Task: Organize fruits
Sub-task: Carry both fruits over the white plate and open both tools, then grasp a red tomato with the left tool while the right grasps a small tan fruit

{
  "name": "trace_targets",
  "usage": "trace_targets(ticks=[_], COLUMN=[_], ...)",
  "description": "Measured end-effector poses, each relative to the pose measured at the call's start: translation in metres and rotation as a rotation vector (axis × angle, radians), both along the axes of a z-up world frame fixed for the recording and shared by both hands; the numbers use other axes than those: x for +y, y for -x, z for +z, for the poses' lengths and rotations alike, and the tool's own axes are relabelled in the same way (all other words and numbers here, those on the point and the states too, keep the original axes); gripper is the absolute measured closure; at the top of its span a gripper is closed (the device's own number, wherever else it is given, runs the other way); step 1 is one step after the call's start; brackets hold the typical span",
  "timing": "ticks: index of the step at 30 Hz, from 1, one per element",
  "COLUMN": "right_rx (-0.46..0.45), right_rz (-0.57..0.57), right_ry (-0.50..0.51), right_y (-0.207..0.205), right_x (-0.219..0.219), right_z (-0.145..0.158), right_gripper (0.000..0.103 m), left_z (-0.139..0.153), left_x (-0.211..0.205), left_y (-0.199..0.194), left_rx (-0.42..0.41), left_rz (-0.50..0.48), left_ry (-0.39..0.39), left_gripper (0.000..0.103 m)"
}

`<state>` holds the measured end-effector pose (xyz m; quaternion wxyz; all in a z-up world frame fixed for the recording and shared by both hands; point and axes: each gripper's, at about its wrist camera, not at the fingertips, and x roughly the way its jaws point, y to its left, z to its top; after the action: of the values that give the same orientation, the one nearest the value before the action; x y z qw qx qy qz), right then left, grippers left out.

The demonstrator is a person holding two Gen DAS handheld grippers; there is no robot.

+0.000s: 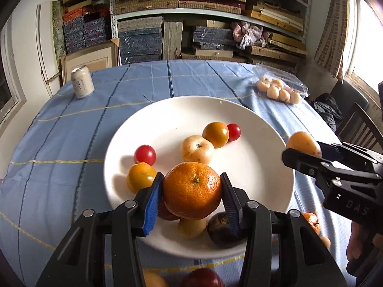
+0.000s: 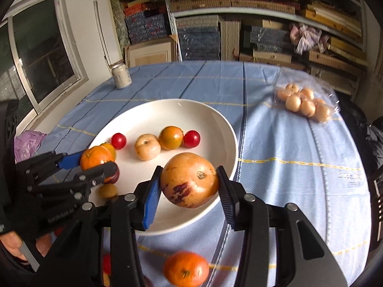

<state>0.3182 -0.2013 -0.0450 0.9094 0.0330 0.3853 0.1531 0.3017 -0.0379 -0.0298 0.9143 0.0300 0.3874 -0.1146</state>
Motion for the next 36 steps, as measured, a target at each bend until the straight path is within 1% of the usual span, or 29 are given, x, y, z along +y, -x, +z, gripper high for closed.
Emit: trace_targets(ticks=[2,3,4,5,7,8,9,11,15,18,21,24,25,26,27,28,31,36], right_rx=[0.015,0.011,-0.001,-0.018,-0.036,-0.043,-0.051,-0.073,-0.111,-0.109,-0.063,-0.053,-0.051,-0.044,-0.035,-0.024,-0.010,0.012], right_rz=[0.009,0.004,-0.001,-0.009,-0.016,-0.020,-0.026,-0.035,-0.045,-0.059,-0.055,-0.048,-0.041,-0.033,-0.024,-0.014,-0.024,-0.029], right_ry=[0.000,0.003,0.000,-0.008,-0.016,-0.018,-0.015,-0.009,0.020,0.036,0.047,0.126,0.149,0.167,0.176,0.184,0.200,0.208], right_y=[-0.008,-0.009,-0.009,-0.007,-0.001,0.003,0.008,0.025,0.063,0.095,0.122,0.141,0.144,0.145,0.145,0.145,0.140,0.136], right_x=[0.002,0.003,0.002,0.001,-0.002,-0.004,-0.006,-0.011,-0.022,-0.032,-0.036,-0.029,-0.026,-0.024,-0.021,-0.017,-0.013,-0.007], right_z=[-0.004,-0.004,-0.004,-0.001,0.004,0.006,0.009,0.015,0.018,0.009,-0.009,-0.027,-0.032,-0.035,-0.038,-0.043,-0.050,-0.057], right_gripper=[0.057,0.055,0.045,0.041,0.041,0.041,0.041,0.041,0.041,0.041,0.041,0.041,0.045,0.054,0.060,0.069,0.070,0.069], left_z=[-0.001,0.000,0.001,0.003,0.009,0.014,0.018,0.025,0.034,0.034,0.028,0.016,0.012,0.005,0.001,-0.003,-0.012,-0.022], left_x=[-0.003,-0.005,-0.004,-0.003,-0.001,0.001,0.005,0.013,0.036,0.054,0.074,0.087,0.090,0.093,0.095,0.098,0.102,0.096], left_y=[-0.002,-0.003,-0.002,0.000,0.006,0.009,0.013,0.023,0.051,0.074,0.096,0.111,0.114,0.116,0.117,0.118,0.123,0.125], left_rx=[-0.008,-0.011,-0.017,-0.031,-0.061,-0.076,-0.088,-0.110,-0.137,-0.142,-0.130,-0.116,-0.109,-0.092,-0.077,-0.060,-0.042,-0.028], left_rz=[-0.003,-0.003,-0.006,-0.001,0.006,0.009,0.014,0.024,0.047,0.061,0.079,0.093,0.099,0.111,0.117,0.122,0.124,0.084], left_ry=[-0.017,-0.017,-0.012,-0.009,-0.010,-0.009,-0.003,0.015,0.047,0.066,0.103,0.125,0.122,0.116,0.121,0.132,0.132,0.115], left_gripper=[0.055,0.054,0.048,0.042,0.039,0.035,0.034,0.031,0.028,0.027,0.024,0.023,0.023,0.023,0.023,0.023,0.023,0.023])
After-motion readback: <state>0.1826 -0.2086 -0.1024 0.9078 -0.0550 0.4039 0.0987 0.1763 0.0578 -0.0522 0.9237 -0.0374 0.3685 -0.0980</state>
